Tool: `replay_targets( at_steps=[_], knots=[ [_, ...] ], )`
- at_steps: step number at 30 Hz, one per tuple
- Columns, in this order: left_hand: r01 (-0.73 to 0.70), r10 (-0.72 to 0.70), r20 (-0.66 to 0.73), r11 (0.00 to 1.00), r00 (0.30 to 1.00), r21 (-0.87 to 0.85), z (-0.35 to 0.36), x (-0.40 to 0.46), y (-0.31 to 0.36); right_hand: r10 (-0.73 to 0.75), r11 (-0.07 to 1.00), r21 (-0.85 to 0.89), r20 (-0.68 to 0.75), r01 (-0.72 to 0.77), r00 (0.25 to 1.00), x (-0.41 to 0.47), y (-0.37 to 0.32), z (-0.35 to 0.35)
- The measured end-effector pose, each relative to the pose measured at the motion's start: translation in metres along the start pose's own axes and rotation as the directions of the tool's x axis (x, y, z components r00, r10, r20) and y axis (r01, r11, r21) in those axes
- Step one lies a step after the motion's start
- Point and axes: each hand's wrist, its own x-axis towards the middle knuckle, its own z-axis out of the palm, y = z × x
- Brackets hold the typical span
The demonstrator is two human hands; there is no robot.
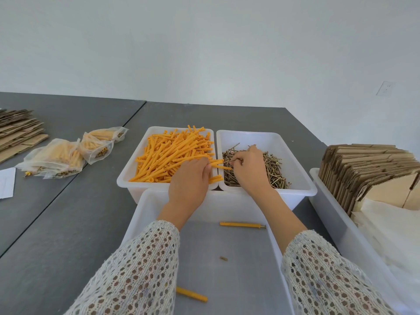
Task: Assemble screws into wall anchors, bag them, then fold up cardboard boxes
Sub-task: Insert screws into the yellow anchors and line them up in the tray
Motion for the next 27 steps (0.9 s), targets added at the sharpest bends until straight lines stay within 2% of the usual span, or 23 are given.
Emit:
replay_targets(
  at_steps=[10, 17, 27],
  knots=[
    [-0.046, 0.046, 0.014, 0.998, 0.999, -0.047, -0.0019, -0.0005, -0.0007, 0.112, 0.99, 0.094, -0.094, -0.103, 0.989, -0.0017, -0.0032, -0.006],
    [-0.061, 0.063, 0.02, 0.993, 0.998, -0.099, -0.0024, 0.0009, -0.0009, 0.081, 0.997, 0.01, -0.131, -0.08, 0.988, -0.0032, -0.0029, -0.0054],
    [-0.107, 0.109, 0.007, 0.983, 0.994, -0.152, -0.0013, 0.0011, -0.0016, -0.144, 0.99, -0.006, -0.047, 0.144, 0.988, -0.0048, -0.0058, -0.0012]
  ],
)
